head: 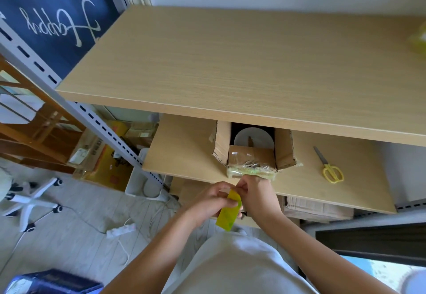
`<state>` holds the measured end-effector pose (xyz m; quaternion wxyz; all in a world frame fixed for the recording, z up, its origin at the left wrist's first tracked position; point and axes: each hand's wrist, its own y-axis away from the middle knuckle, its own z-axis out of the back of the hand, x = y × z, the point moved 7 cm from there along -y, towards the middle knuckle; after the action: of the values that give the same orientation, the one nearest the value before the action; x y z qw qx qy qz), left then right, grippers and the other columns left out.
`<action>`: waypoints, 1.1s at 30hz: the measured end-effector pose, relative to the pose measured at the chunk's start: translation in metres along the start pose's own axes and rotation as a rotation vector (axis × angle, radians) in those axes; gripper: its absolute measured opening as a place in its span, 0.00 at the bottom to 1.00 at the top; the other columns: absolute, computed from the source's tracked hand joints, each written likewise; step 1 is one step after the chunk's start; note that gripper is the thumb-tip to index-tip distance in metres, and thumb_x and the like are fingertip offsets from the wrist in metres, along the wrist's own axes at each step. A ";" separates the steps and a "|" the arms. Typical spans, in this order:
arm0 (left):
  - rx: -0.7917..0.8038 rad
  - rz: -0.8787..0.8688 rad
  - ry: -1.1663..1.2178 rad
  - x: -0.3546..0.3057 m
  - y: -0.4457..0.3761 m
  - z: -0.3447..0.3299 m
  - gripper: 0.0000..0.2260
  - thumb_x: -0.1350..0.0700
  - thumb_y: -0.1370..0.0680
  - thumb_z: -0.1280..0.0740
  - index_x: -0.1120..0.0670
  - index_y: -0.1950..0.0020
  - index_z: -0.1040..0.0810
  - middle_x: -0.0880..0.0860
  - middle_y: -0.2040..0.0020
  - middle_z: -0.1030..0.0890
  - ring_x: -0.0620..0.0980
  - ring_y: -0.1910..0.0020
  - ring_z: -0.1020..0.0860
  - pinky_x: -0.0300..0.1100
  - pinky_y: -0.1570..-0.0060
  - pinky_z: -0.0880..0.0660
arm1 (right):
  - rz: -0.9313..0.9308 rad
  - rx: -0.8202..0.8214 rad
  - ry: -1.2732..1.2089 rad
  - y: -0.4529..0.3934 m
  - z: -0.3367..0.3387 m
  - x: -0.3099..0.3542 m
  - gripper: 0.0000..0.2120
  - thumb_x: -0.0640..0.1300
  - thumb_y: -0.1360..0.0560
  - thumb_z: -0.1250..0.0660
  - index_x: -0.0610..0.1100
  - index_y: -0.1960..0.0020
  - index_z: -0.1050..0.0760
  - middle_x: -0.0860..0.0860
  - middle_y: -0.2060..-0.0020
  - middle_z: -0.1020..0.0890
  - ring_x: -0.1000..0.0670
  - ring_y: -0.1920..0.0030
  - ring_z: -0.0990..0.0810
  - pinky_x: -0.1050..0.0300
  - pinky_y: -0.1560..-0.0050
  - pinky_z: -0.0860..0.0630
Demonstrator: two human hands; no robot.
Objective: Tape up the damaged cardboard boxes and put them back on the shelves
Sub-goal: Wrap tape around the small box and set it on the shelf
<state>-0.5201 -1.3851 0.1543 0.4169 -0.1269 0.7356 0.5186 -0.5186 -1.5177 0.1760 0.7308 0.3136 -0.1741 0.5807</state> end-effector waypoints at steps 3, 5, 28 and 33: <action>0.004 0.045 0.115 -0.002 0.000 0.002 0.18 0.70 0.25 0.30 0.57 0.38 0.22 0.66 0.50 0.16 0.59 0.57 0.15 0.44 0.61 0.19 | 0.056 -0.035 0.001 0.001 0.002 0.007 0.04 0.40 0.25 0.34 0.42 0.58 0.23 0.49 0.64 0.20 0.47 0.64 0.22 0.49 0.65 0.24; -0.004 0.087 0.125 -0.001 -0.003 0.005 0.20 0.70 0.26 0.30 0.54 0.38 0.22 0.64 0.52 0.15 0.59 0.57 0.14 0.44 0.61 0.19 | 0.060 -0.051 -0.019 0.001 0.004 0.008 0.04 0.38 0.26 0.35 0.42 0.59 0.23 0.49 0.64 0.20 0.47 0.64 0.23 0.49 0.65 0.24; -0.521 -0.816 -1.319 -0.094 -0.024 -0.029 0.11 0.54 0.21 0.33 0.53 0.38 0.20 0.49 0.47 0.21 0.55 0.63 0.19 0.46 0.70 0.23 | 0.265 -0.165 0.274 0.023 0.043 -0.021 0.05 0.39 0.27 0.29 0.47 0.60 0.20 0.56 0.64 0.21 0.50 0.55 0.23 0.63 0.65 0.38; -0.427 -0.708 -1.490 -0.086 -0.050 -0.038 0.07 0.59 0.20 0.38 0.54 0.47 0.21 0.52 0.48 0.25 0.53 0.52 0.22 0.51 0.58 0.22 | 0.225 -0.176 0.257 0.028 0.049 -0.033 0.05 0.40 0.28 0.27 0.48 0.60 0.21 0.56 0.64 0.21 0.51 0.55 0.22 0.62 0.67 0.33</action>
<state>-0.4538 -1.4606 0.1896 0.8968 -0.0508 0.0728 0.4334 -0.5488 -1.5711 0.1991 0.7022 0.1501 -0.1633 0.6765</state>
